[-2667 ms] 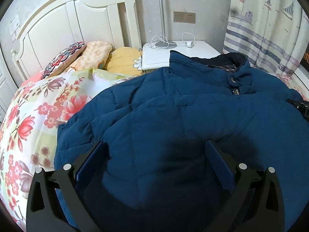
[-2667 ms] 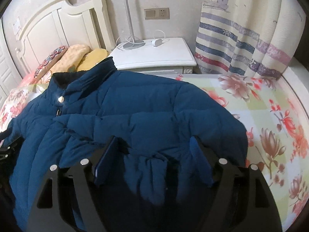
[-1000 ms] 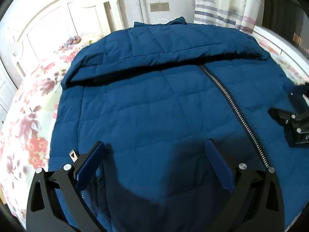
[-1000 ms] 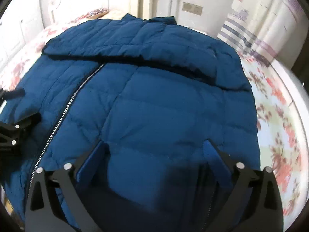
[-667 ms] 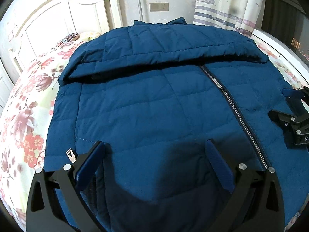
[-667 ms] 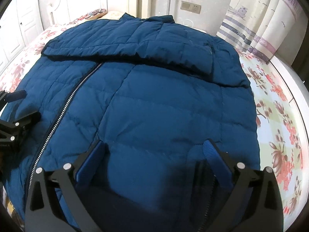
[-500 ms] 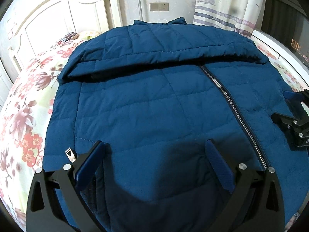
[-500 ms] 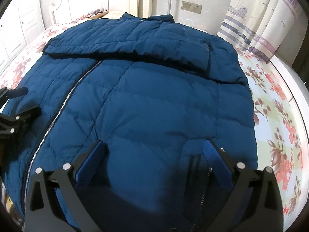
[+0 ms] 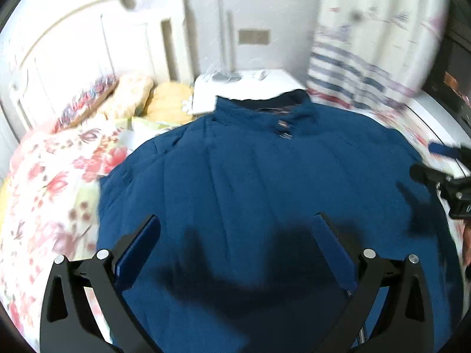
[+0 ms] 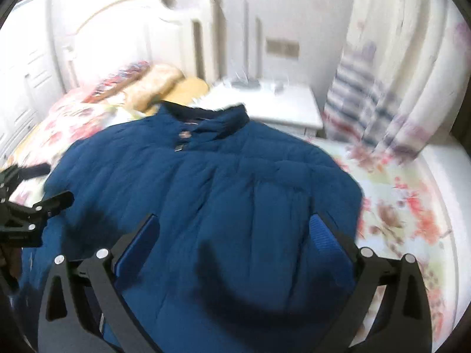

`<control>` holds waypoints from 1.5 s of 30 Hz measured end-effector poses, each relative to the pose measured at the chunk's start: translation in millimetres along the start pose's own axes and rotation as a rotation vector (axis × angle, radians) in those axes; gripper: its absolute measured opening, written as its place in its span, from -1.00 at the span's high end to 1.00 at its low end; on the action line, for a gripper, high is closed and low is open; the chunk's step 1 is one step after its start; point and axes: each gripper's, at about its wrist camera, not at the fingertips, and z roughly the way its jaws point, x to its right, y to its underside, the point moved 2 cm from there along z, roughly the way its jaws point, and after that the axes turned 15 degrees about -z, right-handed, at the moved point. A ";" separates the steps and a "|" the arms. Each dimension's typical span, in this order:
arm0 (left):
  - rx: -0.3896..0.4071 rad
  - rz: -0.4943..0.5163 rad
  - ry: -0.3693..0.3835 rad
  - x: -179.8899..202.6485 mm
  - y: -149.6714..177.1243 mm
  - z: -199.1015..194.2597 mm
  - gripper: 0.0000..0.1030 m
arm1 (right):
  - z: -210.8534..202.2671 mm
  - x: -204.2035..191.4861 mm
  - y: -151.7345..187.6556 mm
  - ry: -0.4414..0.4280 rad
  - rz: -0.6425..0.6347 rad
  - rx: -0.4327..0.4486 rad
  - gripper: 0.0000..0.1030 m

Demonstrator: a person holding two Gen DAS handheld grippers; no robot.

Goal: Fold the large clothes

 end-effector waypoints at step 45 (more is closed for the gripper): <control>0.009 -0.002 -0.050 -111.9 289.9 -186.2 -0.91 | -182.0 -96.0 293.4 -0.010 -0.155 -0.026 -0.96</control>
